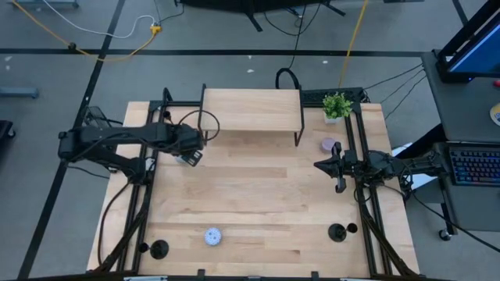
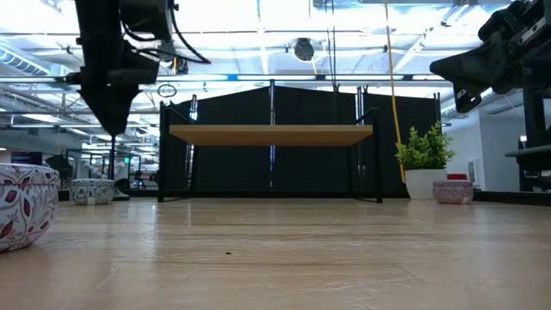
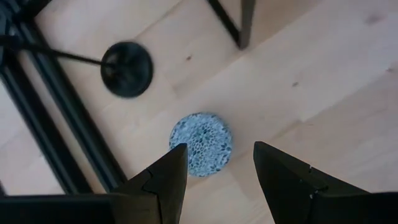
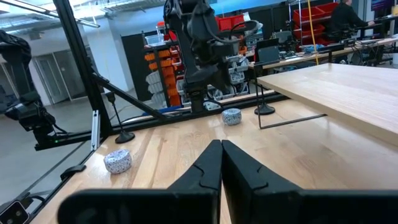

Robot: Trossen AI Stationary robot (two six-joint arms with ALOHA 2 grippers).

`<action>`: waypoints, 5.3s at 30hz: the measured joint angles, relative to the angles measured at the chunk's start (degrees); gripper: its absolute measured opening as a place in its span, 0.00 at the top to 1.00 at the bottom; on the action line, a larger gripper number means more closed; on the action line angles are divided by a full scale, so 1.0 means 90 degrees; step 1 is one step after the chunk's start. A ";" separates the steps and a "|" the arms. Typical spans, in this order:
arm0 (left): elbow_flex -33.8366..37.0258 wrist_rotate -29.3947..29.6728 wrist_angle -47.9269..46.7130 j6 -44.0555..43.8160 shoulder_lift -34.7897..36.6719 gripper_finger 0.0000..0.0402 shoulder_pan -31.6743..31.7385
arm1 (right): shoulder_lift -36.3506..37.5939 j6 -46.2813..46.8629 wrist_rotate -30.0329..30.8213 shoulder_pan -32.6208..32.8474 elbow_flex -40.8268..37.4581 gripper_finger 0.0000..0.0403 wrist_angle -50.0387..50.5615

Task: Pick & Place candle stick holders
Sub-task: Put the blue scented candle on the shelf

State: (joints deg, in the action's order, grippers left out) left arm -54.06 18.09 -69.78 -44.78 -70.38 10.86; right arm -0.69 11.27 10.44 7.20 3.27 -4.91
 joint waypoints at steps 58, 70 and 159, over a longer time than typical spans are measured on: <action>0.0007 0.0684 -0.0551 -0.0800 -0.1014 0.02 -0.0310 | 0.0002 0.0002 -0.0002 0.0002 0.0001 1.00 0.0000; 0.0007 0.0450 -0.0528 -0.0916 -0.1014 0.02 -0.0301 | 0.0000 0.0003 -0.0002 0.0002 0.0000 1.00 0.0000; 0.1931 -0.0697 0.1841 0.0621 -0.1012 0.20 0.1463 | 0.0002 0.0340 -0.0001 0.0002 0.0002 1.00 0.0000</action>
State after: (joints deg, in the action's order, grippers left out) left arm -36.69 11.81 -53.21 -39.19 -79.48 24.03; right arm -0.67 14.33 10.43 7.22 3.29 -4.91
